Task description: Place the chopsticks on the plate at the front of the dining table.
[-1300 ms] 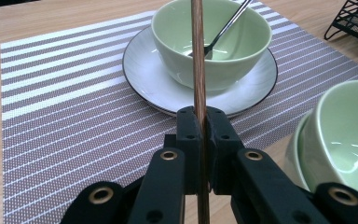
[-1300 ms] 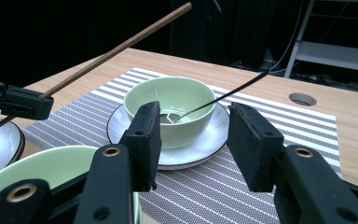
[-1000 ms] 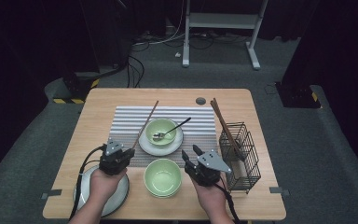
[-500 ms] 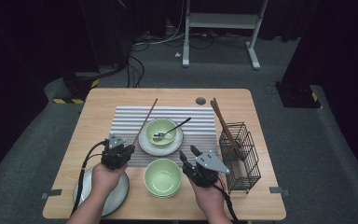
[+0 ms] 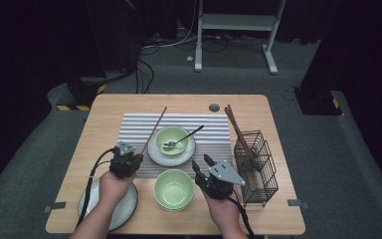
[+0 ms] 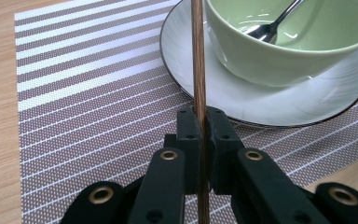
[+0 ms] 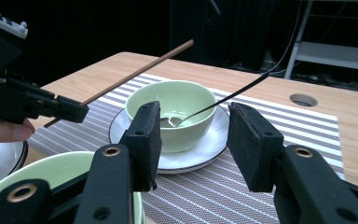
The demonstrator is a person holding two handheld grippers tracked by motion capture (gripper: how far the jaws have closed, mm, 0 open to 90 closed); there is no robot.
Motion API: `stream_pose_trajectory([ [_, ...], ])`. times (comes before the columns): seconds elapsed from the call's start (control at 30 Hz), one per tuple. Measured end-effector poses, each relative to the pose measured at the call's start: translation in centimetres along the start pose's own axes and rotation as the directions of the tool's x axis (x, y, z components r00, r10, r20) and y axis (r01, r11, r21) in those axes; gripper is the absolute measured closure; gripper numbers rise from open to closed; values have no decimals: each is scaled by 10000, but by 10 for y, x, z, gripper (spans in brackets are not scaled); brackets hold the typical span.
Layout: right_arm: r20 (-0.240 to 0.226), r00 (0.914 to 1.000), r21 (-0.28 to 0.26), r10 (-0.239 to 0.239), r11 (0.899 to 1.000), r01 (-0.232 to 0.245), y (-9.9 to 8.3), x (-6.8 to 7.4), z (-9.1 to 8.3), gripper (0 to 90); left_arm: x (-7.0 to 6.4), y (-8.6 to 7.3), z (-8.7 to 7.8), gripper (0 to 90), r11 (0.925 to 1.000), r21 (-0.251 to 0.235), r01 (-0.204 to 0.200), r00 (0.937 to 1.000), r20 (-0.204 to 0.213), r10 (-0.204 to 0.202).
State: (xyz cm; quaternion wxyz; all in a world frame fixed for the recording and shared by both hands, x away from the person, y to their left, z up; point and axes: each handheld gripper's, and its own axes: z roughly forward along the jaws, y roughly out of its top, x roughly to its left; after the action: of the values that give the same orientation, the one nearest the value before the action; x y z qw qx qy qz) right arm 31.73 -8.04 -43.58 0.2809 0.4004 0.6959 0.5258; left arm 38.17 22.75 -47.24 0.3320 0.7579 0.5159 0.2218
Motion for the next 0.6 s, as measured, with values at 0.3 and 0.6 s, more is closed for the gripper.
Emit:
stream_pose_trajectory([
  [0.3, 99, 10000, -43, 6, 10000, -6, 1, 0, 0, 543, 4, 0, 11, 850, 9975, 701, -135, 9997, -180, 148],
  [0.6, 134, 9999, -107, 27, 9999, -26, 2, -1, -1, 542, 0, -1, 17, 849, 9933, 1128, -257, 9995, -143, 275],
])
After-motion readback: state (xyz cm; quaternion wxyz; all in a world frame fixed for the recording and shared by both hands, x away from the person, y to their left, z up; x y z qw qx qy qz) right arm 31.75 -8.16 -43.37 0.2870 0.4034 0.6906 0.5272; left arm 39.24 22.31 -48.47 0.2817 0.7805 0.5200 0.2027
